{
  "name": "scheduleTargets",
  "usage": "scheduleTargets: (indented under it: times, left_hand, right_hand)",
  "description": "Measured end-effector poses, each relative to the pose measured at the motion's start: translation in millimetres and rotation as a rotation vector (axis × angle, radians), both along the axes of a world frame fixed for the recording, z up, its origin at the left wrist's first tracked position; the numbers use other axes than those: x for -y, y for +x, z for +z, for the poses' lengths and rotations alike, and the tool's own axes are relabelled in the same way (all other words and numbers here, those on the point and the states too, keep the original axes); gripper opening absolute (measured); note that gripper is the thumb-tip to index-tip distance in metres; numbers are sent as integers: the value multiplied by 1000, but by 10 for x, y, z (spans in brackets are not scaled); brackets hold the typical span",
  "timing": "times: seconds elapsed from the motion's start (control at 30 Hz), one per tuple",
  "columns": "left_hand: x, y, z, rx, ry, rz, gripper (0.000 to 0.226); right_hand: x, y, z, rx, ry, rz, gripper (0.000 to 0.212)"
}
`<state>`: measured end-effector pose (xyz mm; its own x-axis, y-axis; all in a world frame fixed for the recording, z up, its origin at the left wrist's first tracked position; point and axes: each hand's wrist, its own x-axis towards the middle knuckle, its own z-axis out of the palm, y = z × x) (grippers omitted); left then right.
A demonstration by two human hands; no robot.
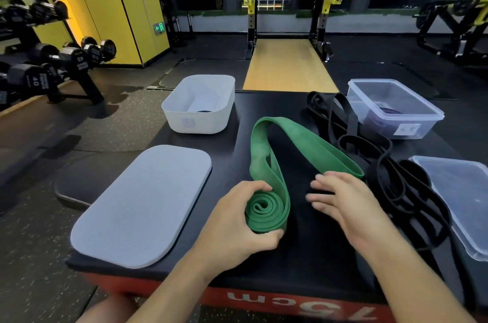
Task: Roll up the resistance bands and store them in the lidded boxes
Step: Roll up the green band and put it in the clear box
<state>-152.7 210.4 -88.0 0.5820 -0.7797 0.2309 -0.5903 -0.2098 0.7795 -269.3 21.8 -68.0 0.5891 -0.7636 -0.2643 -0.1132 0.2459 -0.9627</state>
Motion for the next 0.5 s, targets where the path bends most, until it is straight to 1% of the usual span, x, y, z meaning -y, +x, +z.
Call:
scheduleTargets:
  times: [0.03,0.07,0.1,0.13,0.2,0.23,0.3,0.37,0.43,0.5]
  left_hand:
    - [2,0,-1,4,0,0,64]
    - [4,0,1,6,3,0,64]
    - [5,1,1,9,6,-1,64]
    - [5,0,2,12,8,-1,65]
    - [1,-8,6,15,12,-4,65]
    - [2,-11,6,14,12,-5,64]
    - [-3,-15,7,2,5,-1,64]
    - [-3,-14,9,-2,7,0,64]
    - [-2,-14,7,4,9,-1,64]
    - [1,-14,4,4,9,-5,64]
  right_hand:
    - [-10,48,56,105,190,-11,28]
    - [-27,95,116,201,326,-39,30]
    - [-39,147,158,279,404,-83,31]
    - [-55,203,190,330,433,-113,27]
    - [-97,322,187,330,375,-121,17]
    - [-113,373,166,303,318,-117,18]
    - [-143,446,112,271,236,-142,37]
    - [-168,482,70,338,226,-216,55]
    - [-185,499,40,445,276,-301,59]
    - [-203,519,-9,466,277,-358,56]
